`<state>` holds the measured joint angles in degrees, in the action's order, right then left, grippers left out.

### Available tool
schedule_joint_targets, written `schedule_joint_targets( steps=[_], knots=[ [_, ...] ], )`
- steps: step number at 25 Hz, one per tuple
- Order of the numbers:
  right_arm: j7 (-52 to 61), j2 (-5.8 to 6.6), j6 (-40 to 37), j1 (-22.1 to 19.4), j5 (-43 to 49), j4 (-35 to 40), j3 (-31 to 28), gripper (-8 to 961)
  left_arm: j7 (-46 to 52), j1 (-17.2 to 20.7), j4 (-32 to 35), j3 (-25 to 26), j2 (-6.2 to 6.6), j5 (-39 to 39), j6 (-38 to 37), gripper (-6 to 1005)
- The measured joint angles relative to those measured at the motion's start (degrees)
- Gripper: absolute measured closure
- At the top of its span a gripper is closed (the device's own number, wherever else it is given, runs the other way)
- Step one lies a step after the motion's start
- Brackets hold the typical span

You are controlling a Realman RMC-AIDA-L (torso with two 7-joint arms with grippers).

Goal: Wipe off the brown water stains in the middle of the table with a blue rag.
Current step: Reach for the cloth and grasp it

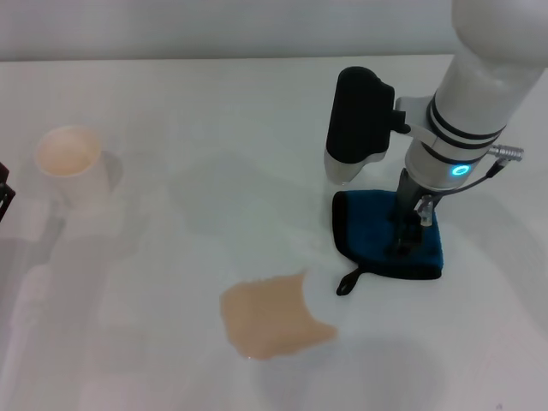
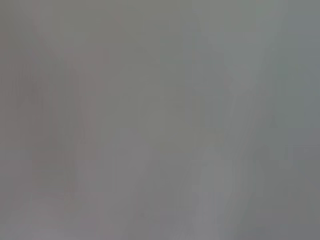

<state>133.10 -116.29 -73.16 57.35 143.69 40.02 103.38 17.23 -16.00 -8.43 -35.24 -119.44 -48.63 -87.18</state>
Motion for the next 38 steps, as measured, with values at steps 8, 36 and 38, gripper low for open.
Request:
schedule_joint_targets(
  steps=[8,36,38],
  knots=[
    [0.0,0.04,-0.4,0.7,0.0,0.0,-0.3,484,0.0,0.0,0.0,0.0,0.00,0.1,0.0,106],
    [0.1,0.11,0.9,-0.4,-0.9,0.7,1.9,356,0.0,-0.3,0.0,0.2,0.09,0.2,0.0,106],
    [0.1,0.10,0.9,-0.4,-0.9,0.7,1.9,343,0.0,-0.3,0.0,0.2,0.09,0.2,0.0,106]
  ],
)
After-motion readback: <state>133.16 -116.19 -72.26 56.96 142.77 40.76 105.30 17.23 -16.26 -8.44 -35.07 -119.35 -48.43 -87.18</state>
